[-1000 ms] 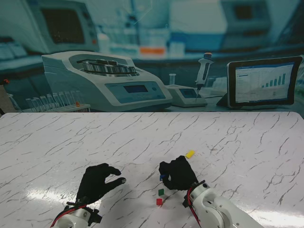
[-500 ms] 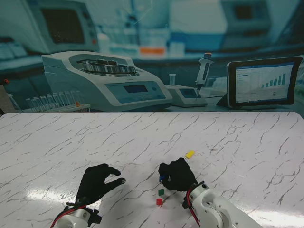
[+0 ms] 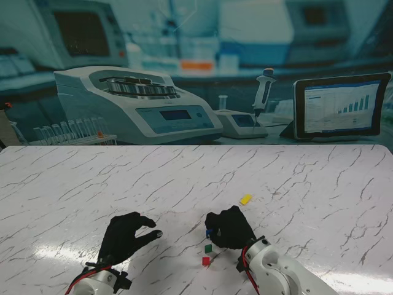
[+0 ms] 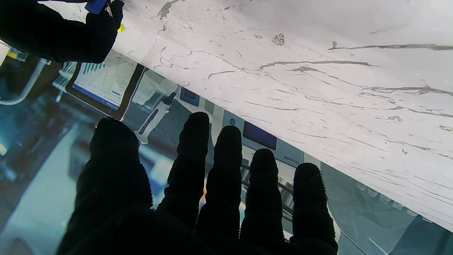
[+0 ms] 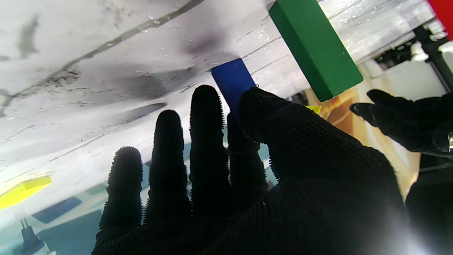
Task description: Arrange dominoes in a row
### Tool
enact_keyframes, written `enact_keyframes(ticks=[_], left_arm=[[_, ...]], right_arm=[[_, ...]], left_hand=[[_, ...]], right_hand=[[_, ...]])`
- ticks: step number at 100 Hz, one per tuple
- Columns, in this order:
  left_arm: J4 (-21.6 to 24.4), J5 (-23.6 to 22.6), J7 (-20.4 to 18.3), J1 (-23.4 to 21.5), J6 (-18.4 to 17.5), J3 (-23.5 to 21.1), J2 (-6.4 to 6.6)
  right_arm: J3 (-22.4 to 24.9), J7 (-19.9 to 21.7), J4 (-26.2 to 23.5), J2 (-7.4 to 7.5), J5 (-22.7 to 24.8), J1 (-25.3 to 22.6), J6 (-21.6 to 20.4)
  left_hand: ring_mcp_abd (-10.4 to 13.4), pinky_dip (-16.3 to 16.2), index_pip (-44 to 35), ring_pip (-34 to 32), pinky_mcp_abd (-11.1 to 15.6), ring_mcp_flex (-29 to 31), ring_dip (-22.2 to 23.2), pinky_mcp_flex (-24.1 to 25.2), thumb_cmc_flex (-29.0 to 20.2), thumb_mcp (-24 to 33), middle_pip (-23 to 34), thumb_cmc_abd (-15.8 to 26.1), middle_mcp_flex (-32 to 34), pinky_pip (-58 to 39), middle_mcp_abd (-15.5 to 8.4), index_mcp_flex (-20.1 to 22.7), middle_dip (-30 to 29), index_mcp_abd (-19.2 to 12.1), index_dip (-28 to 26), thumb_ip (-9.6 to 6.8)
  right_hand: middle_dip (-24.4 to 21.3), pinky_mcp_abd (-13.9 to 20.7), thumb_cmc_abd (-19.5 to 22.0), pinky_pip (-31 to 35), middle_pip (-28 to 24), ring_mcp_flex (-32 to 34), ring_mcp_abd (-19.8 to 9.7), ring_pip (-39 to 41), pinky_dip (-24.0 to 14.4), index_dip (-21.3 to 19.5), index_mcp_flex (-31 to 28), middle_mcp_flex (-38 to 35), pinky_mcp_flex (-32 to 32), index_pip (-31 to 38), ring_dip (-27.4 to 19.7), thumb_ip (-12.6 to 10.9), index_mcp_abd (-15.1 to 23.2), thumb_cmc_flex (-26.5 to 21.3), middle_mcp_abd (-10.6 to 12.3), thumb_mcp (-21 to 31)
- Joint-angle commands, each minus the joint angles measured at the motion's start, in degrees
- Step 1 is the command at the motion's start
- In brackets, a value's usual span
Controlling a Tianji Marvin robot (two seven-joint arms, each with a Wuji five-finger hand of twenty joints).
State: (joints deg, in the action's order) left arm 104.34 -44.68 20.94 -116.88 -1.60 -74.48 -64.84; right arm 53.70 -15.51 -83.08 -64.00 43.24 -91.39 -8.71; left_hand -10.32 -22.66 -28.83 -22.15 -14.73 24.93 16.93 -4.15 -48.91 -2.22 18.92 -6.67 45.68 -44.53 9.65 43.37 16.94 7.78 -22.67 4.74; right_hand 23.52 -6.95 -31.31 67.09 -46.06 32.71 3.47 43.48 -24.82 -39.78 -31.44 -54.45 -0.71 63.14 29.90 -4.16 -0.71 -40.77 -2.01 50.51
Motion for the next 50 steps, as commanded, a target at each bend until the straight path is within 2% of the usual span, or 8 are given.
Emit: enact_keyframes(ticks=[1,34,44,50], left_arm=[[0.2,0.3,-0.5,-0.5,-1.2,0.1,-0.35],[0.1,0.2,-0.4,-0.4,-1.2,0.1,-0.35],[0.1,0.2,-0.4,-0.4,-1.2,0.2,-0.34],[0.1,0.1,-0.4,-0.4,-1.2,0.2,-0.34]], right_arm=[[-0.2,0.4,-0.5,-0.18,-0.2,-0.4,-0.3],[0.5,2.2,-0.8,0.12,-0.8,-0.6,-0.9],[1.0,3.2,-1.2,0.31,-0.8,-0.8,-1.0],[1.4,3.8,-1.4,0.44,-0.8,-1.0,-1.1]], left_hand=[[0.9,-0.9,-0.7,-0.3,-0.4,0.7,1.0,0.6,0.2,-1.2,0.9,1.1,1.0,-1.4,-1.2,1.1,0.8,-1.5,-0.9,0.89],[0.9,-0.8,-0.8,-0.4,-0.4,0.6,1.0,0.6,0.1,-1.2,0.9,1.1,1.0,-1.3,-1.2,1.1,0.9,-1.5,-0.9,0.89],[0.9,-0.8,-0.8,-0.4,-0.4,0.7,1.0,0.6,0.1,-1.2,0.9,1.1,1.0,-1.3,-1.1,1.1,0.9,-1.5,-0.9,0.89],[0.8,-0.8,-0.8,-0.3,-0.4,0.6,1.0,0.6,0.1,-1.2,0.9,1.1,1.0,-1.3,-1.2,1.0,0.9,-1.5,-0.9,0.89]], right_hand=[[0.3,-2.0,0.3,-0.6,1.1,-1.6,0.8,0.0,0.3,0.7,1.5,1.9,1.2,-1.1,0.3,2.6,-1.0,-0.8,-0.7,-0.3],[1.4,-2.9,-0.4,-2.7,4.9,-4.6,2.4,-0.9,0.2,-0.6,3.2,5.6,2.2,-9.7,0.5,3.6,-2.9,0.6,-3.2,0.3],[1.5,-3.1,0.4,-3.2,5.9,-5.5,2.9,-1.3,-0.1,-1.7,3.0,7.1,2.6,-14.4,0.7,2.7,-3.4,1.0,-3.9,0.1],[1.7,-3.5,1.6,-4.2,6.8,-6.6,3.4,-1.8,-0.2,-4.0,2.5,8.9,3.0,-20.3,0.7,1.6,-3.6,1.6,-4.6,-0.4]])
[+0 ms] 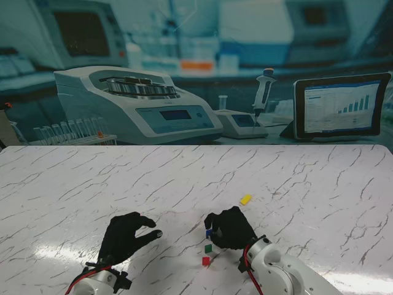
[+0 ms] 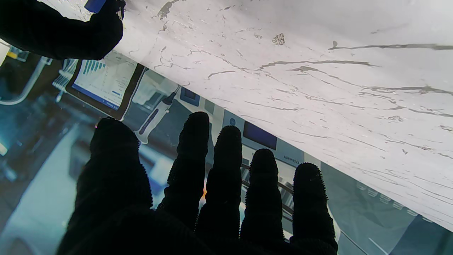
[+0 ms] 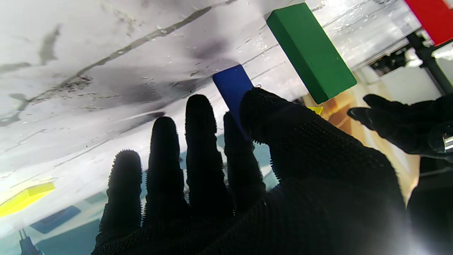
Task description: Arrange dominoes in a row
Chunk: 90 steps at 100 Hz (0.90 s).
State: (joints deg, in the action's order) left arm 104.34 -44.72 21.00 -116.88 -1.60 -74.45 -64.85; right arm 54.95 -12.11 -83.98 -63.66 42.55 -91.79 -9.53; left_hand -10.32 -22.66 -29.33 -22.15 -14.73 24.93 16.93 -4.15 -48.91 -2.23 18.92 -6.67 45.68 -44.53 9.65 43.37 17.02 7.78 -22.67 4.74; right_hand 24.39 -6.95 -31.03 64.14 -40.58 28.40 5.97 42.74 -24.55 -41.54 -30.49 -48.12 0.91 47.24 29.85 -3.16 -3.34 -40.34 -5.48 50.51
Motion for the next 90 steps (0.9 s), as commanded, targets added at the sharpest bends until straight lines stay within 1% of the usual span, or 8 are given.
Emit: enact_keyframes(ticks=[1,7,11,20,40,63,77,90], left_arm=[[0.1,0.2,-0.5,-0.4,-1.2,0.1,-0.33],[0.1,0.2,-0.5,-0.3,-1.2,0.1,-0.32],[0.1,0.1,-0.5,-0.3,-1.2,0.1,-0.31],[0.1,0.0,-0.5,-0.3,-1.2,0.1,-0.3],[0.2,-0.2,-0.6,-0.3,-1.0,0.1,-0.26],[0.2,-0.3,-0.9,-0.2,-0.8,0.1,-0.21],[0.2,-0.3,-1.1,0.0,-0.8,0.3,-0.18],[0.0,-0.3,-1.0,0.3,-0.7,0.5,-0.18]], right_arm=[[0.2,0.6,-0.6,0.12,-0.2,-0.6,-0.4],[0.7,1.3,-0.9,0.27,-0.2,-0.9,-0.5],[1.0,1.7,-1.1,0.36,-0.1,-1.0,-0.6],[1.6,2.6,-1.5,0.56,-0.1,-1.3,-1.0],[4.3,6.7,-3.6,1.31,-0.5,-2.6,-2.1],[8.9,8.8,-6.6,1.84,1.0,-4.8,-2.6],[11.4,9.6,-7.9,1.98,2.2,-5.2,-1.7],[13.0,10.8,-8.0,2.15,3.0,-4.5,-0.3]], left_hand=[[0.8,-0.8,-0.3,-0.3,-0.4,0.6,1.0,0.6,0.1,-1.2,0.9,1.1,1.0,-1.3,-1.2,1.0,0.8,-1.5,-0.9,0.89],[0.8,-0.8,-0.3,-0.3,-0.5,0.5,0.9,0.6,0.1,-1.2,0.9,1.1,1.0,-1.3,-1.2,1.0,0.8,-1.6,-0.9,0.89],[0.8,-0.8,-0.3,-0.3,-0.5,0.6,1.0,0.6,0.0,-1.2,0.9,1.0,1.0,-1.3,-1.2,1.0,0.8,-1.6,-0.9,0.89],[0.8,-0.8,-0.3,-0.3,-0.4,0.6,1.0,0.6,0.0,-1.2,0.9,1.0,1.0,-1.3,-1.3,1.0,0.8,-1.6,-0.8,0.89],[0.9,-0.8,-0.2,-0.3,-0.4,0.6,0.9,0.6,0.0,-1.2,0.8,0.9,0.9,-1.3,-1.3,1.0,0.8,-1.6,-0.8,0.9],[0.9,-0.8,-0.3,-0.2,-0.4,0.6,0.9,0.6,-0.1,-1.2,0.9,0.7,1.0,-1.3,-1.3,0.9,0.8,-1.7,-0.9,0.9],[1.0,-0.8,-0.3,-0.2,-0.4,0.6,0.9,0.6,-0.1,-1.2,0.9,0.7,1.0,-1.3,-1.4,0.8,0.8,-1.8,-0.9,0.9],[1.0,-0.8,-0.2,-0.2,-0.3,0.5,0.9,0.6,0.0,-1.3,0.8,0.5,0.7,-1.2,-1.4,0.7,0.7,-1.7,-0.8,0.92]], right_hand=[[0.9,-3.5,1.5,-1.5,1.5,-2.5,1.1,-1.1,-0.5,-2.6,1.4,2.9,1.4,-5.3,0.8,0.4,-1.0,1.2,-1.2,-0.5],[0.5,-3.7,2.1,-1.9,2.3,-3.4,1.5,-1.4,-0.5,-2.8,1.4,4.5,1.8,-7.4,0.8,0.1,-0.9,1.3,-2.0,-0.8],[0.1,-4.1,3.0,-2.7,3.3,-4.6,1.9,-1.9,-0.5,-4.4,1.1,5.9,2.0,-11.0,0.7,-0.7,-1.0,1.6,-2.7,-1.4],[0.0,-4.7,5.6,-4.3,5.7,-7.1,3.1,-3.0,-0.7,-6.6,0.7,10.1,2.6,-19.6,0.8,-4.2,-1.5,2.2,-4.7,-3.9],[-0.5,-5.3,5.3,-7.7,10.5,-13.5,4.3,-6.2,-0.5,-5.7,3.8,17.8,3.9,-26.3,-0.4,-4.0,-2.5,2.9,-7.8,-5.3],[-0.7,-5.3,5.5,-8.7,13.3,-16.2,3.3,-8.5,-1.1,-3.7,5.9,21.1,4.1,-30.6,-1.8,-3.0,-4.1,3.5,-7.9,-6.8],[-1.2,-5.3,5.5,-9.0,14.6,-16.8,2.6,-9.3,-1.4,-2.6,4.9,21.7,3.9,-31.7,-2.5,-2.8,-4.6,3.5,-7.7,-7.1],[-2.4,-5.3,5.3,-9.3,16.9,-16.8,1.5,-9.6,-1.7,-1.2,5.1,23.0,3.7,-32.9,-3.0,-2.4,-5.7,3.8,-6.2,-7.4]])
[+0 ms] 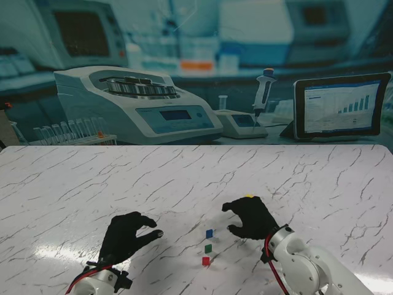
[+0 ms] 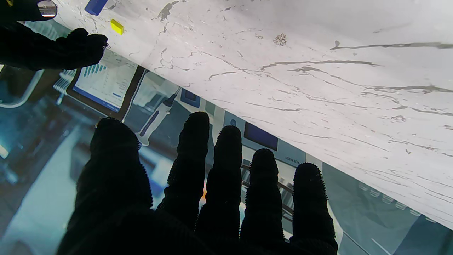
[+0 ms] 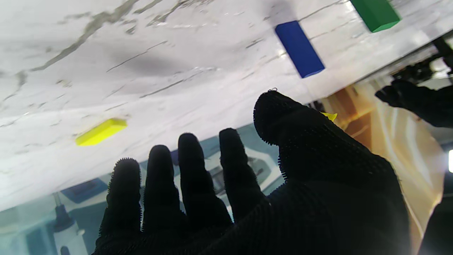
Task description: Arrange dominoes in a row
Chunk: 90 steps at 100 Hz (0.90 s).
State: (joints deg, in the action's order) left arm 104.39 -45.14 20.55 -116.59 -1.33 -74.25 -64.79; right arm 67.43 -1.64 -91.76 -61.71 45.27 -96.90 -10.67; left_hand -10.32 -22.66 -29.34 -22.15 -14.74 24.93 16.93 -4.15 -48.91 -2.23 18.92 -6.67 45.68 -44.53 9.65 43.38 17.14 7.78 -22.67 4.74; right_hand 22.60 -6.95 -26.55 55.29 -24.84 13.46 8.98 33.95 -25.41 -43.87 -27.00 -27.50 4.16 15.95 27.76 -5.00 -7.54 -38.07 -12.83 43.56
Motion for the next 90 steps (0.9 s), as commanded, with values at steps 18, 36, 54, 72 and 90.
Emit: enact_keyframes(ticks=[18,36,54,72,90], left_arm=[[-0.1,-0.1,-1.0,0.6,-0.7,0.6,-0.15],[-0.2,-0.1,-1.5,1.1,-0.4,1.0,-0.07],[-0.1,-0.2,-2.0,1.5,0.1,1.2,0.02],[-0.4,-0.1,-2.6,2.4,0.5,1.7,0.09],[-0.8,0.2,-3.2,3.2,0.7,2.2,0.14]], right_arm=[[1.3,1.1,1.3,0.29,1.3,2.9,2.8],[0.9,2.3,3.8,0.52,2.0,5.9,4.3],[0.0,3.1,6.5,0.75,2.8,8.4,5.3],[-1.4,2.6,9.6,0.81,3.3,10.6,5.3],[-3.3,1.1,12.6,0.79,3.8,12.7,4.8]], left_hand=[[1.1,-0.8,0.0,-0.1,-0.2,0.5,0.9,0.6,0.1,-1.2,0.7,0.5,0.7,-1.2,-1.5,0.6,0.6,-1.8,-0.7,0.92],[1.2,-0.8,0.0,-0.1,-0.3,0.6,0.9,0.6,0.1,-1.2,0.8,0.5,0.7,-1.2,-1.6,0.6,0.6,-1.8,-0.7,0.91],[1.2,-0.8,-0.1,-0.2,-0.3,0.6,0.9,0.6,0.1,-1.2,0.8,0.6,0.8,-1.2,-1.7,0.6,0.6,-2.0,-0.7,0.92],[1.3,-0.8,-0.3,-0.2,-0.3,0.6,0.9,0.5,0.1,-1.2,0.9,0.6,0.8,-1.2,-1.8,0.7,0.6,-2.0,-0.8,0.92],[1.4,-0.8,-0.4,-0.3,-0.2,0.7,1.0,0.5,0.1,-1.2,1.0,0.6,0.9,-1.3,-1.7,0.6,0.7,-2.1,-0.8,0.92]], right_hand=[[-2.4,-5.0,0.3,-1.3,3.5,-1.7,-4.1,-0.9,-0.9,3.1,2.0,3.4,-0.5,-3.1,-1.5,0.3,-1.3,1.2,3.8,-0.2],[-4.1,-3.9,0.0,-3.1,4.3,-1.3,-6.4,-1.5,-1.4,4.7,2.7,4.0,-2.2,-3.7,-2.6,1.1,-0.1,0.3,5.8,1.2],[-4.9,-3.2,-0.1,-3.4,4.3,-1.0,-7.4,-1.0,-1.9,5.1,2.8,4.2,-2.9,-3.4,-2.8,1.3,1.2,-0.8,7.4,2.2],[-5.8,-2.1,-0.4,-3.5,4.0,-0.4,-8.7,-0.4,-2.4,5.2,2.7,4.2,-4.1,-2.8,-2.8,1.4,3.1,-2.7,9.1,3.6],[-6.5,-1.4,-0.6,-3.2,3.2,0.0,-9.7,0.2,-2.7,5.2,2.6,4.2,-4.6,-2.1,-3.0,1.9,4.7,-4.4,10.6,5.1]])
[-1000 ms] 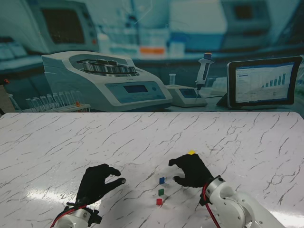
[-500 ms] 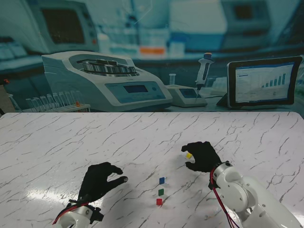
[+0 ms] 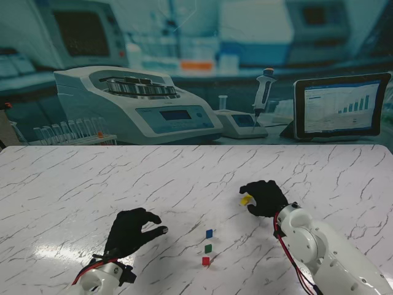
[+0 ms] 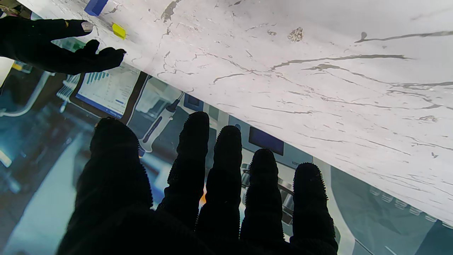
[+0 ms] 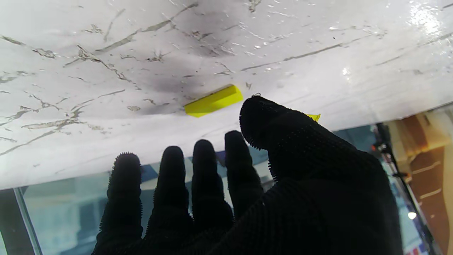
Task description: Arrange dominoes in a row
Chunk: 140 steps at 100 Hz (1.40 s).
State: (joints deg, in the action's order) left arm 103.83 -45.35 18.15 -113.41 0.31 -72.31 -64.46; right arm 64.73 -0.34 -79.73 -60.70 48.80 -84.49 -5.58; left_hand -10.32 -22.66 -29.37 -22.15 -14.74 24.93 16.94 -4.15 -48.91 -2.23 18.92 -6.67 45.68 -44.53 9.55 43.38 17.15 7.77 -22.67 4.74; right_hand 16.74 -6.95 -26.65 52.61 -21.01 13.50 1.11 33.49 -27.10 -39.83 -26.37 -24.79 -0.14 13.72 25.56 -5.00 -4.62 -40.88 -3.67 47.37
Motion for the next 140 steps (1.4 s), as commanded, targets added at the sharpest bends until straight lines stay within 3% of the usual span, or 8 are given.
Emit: enact_keyframes(ticks=[1,38,74,90,93,106,116,140], left_arm=[[-0.3,0.4,-0.8,0.1,-1.0,0.2,-0.19],[-0.5,0.7,-1.6,0.7,-0.7,0.4,-0.12],[-0.2,1.1,-2.0,0.6,-0.4,0.3,-0.13],[-0.3,1.2,-2.0,0.6,-0.4,0.3,-0.16],[-0.3,1.3,-2.0,0.6,-0.4,0.3,-0.16],[-0.3,1.4,-2.0,0.6,-0.4,0.3,-0.18],[-0.3,1.5,-1.9,0.6,-0.5,0.3,-0.21],[-0.3,1.7,-1.7,0.4,-0.6,0.1,-0.25]], right_arm=[[-0.7,-0.3,0.8,-0.22,0.4,0.4,-0.3],[-4.4,-3.3,6.2,-0.68,-0.7,3.9,-0.5],[-6.6,-6.5,10.5,-1.19,-1.7,5.6,-1.2],[-7.4,-9.2,12.3,-1.57,-1.9,5.8,-1.6],[-7.5,-9.8,12.6,-1.64,-1.9,5.8,-1.7],[-8.2,-12.2,14.1,-2.0,-2.1,6.0,-2.1],[-8.7,-13.9,15.0,-2.29,-2.3,6.0,-2.1],[-8.9,-15.2,15.4,-2.55,-2.5,5.8,-1.5]], left_hand=[[1.4,-0.8,-0.4,-0.3,-0.2,0.7,1.0,0.5,0.1,-1.2,1.0,0.6,0.9,-1.3,-1.6,0.6,0.7,-2.1,-0.8,0.92],[1.4,-0.8,-0.6,-0.4,-0.2,0.8,1.0,0.5,0.3,-1.2,1.1,0.8,0.9,-1.4,-1.8,0.7,0.7,-2.1,-0.8,0.92],[1.3,-0.9,-0.7,-0.4,-0.2,0.7,1.0,0.5,0.3,-1.2,1.1,0.8,0.9,-1.4,-1.7,0.7,0.7,-2.1,-0.8,0.93],[1.4,-0.9,-0.8,-0.5,-0.2,0.7,1.0,0.5,0.4,-1.2,1.2,0.9,1.0,-1.5,-1.7,0.7,0.7,-2.1,-0.8,0.93],[1.3,-0.9,-0.9,-0.5,-0.3,0.8,1.0,0.5,0.4,-1.2,1.2,0.9,1.0,-1.5,-1.7,0.7,0.7,-2.1,-0.8,0.93],[1.3,-0.9,-0.9,-0.5,-0.3,0.8,1.0,0.5,0.6,-1.3,1.2,1.0,1.1,-1.5,-1.7,0.8,0.8,-2.1,-0.8,0.94],[1.3,-1.0,-1.0,-0.5,-0.3,0.9,1.0,0.5,0.6,-1.3,1.2,1.0,1.1,-1.6,-1.6,0.8,0.8,-2.0,-0.8,0.93],[1.2,-1.0,-1.0,-0.6,-0.4,0.9,1.0,0.4,0.8,-1.2,1.3,1.1,1.2,-1.7,-1.5,0.9,0.8,-2.0,-0.9,0.94]], right_hand=[[-0.7,-1.4,-0.5,-0.5,-0.7,0.0,-1.9,0.7,-1.0,1.2,2.0,1.5,-0.4,0.2,-0.8,1.9,1.9,-1.7,1.5,1.3],[-1.8,-0.6,-0.9,0.7,-2.4,1.3,-3.4,1.7,-1.2,1.1,0.8,0.3,-1.2,2.5,-1.2,3.3,4.9,-3.4,3.9,2.9],[-1.4,-0.3,-1.3,2.2,-4.8,4.0,-4.6,2.8,-0.9,0.1,-4.1,-4.2,-2.9,8.1,-1.3,5.2,8.3,-4.0,5.5,3.6],[-0.5,-0.3,-1.7,3.4,-7.0,6.2,-4.9,4.6,-0.6,-2.1,-7.0,-7.4,-3.5,14.1,-0.8,5.7,9.6,-3.7,5.9,3.7],[-0.2,-0.4,-2.8,3.7,-7.4,6.5,-5.0,4.9,-0.5,-2.4,-7.5,-8.1,-3.6,16.1,-0.8,6.8,10.1,-3.9,5.9,3.7],[1.0,-0.5,-6.8,5.1,-10.1,7.8,-5.1,5.7,0.2,2.0,-7.5,-11.5,-4.2,31.1,-0.4,10.3,12.7,-5.0,6.0,3.8],[2.1,-0.6,-8.3,6.0,-12.0,8.7,-4.8,6.4,0.1,2.5,-7.8,-13.1,-4.7,38.1,-0.1,11.0,13.9,-5.7,6.1,3.6],[6.5,-0.2,-8.3,8.1,-16.7,10.0,-3.9,9.0,-0.1,1.1,-11.1,-16.8,-5.5,45.5,1.2,10.9,14.9,-6.7,5.7,4.1]])
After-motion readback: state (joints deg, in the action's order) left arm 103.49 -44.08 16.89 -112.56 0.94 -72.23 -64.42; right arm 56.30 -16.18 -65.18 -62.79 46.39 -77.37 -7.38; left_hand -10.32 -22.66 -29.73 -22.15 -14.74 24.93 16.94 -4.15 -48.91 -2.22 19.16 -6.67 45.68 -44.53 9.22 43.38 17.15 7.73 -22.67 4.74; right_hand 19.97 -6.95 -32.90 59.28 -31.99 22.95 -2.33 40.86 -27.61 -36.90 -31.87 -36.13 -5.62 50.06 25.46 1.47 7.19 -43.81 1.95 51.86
